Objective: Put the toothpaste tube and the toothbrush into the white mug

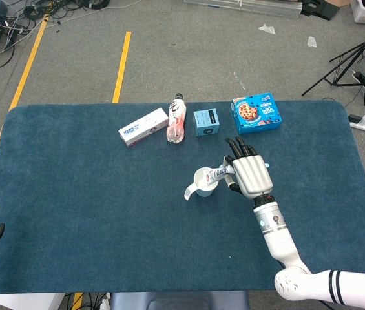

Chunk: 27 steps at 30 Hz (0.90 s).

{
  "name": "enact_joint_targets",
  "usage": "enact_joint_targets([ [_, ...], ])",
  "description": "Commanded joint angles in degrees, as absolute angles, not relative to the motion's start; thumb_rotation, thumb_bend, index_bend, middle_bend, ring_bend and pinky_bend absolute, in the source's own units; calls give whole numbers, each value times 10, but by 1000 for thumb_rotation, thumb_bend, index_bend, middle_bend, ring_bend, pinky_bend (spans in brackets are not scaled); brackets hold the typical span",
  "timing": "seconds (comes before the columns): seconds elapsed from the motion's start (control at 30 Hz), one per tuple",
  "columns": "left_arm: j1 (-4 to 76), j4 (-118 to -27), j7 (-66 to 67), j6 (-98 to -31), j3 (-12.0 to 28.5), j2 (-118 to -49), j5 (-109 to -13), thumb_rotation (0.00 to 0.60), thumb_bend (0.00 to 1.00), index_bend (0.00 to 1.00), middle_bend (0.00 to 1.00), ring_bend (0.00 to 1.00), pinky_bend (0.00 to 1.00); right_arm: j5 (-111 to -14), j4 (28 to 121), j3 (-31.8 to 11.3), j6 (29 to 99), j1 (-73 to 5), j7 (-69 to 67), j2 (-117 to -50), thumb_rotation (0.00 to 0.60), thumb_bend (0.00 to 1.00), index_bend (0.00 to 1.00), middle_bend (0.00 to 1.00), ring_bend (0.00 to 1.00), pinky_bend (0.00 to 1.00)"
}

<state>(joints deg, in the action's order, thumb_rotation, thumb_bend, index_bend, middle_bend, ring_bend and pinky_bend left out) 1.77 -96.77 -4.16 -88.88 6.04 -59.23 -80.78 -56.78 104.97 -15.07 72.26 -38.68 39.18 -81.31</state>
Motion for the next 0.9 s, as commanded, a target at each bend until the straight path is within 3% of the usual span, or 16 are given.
enact_joint_targets([
  [0.03, 17, -969, -43, -889, 60, -591, -808, 600, 290, 386, 444, 452, 451, -562, 1041, -150, 719, -392, 393, -821, 600, 343, 596, 129, 0, 209],
  [0.9, 12, -972, -62, -895, 62, -582, -809, 600, 289, 387, 444, 452, 451, -484, 912, -148, 665, -442, 398, -909, 600, 343, 595, 129, 0, 209],
])
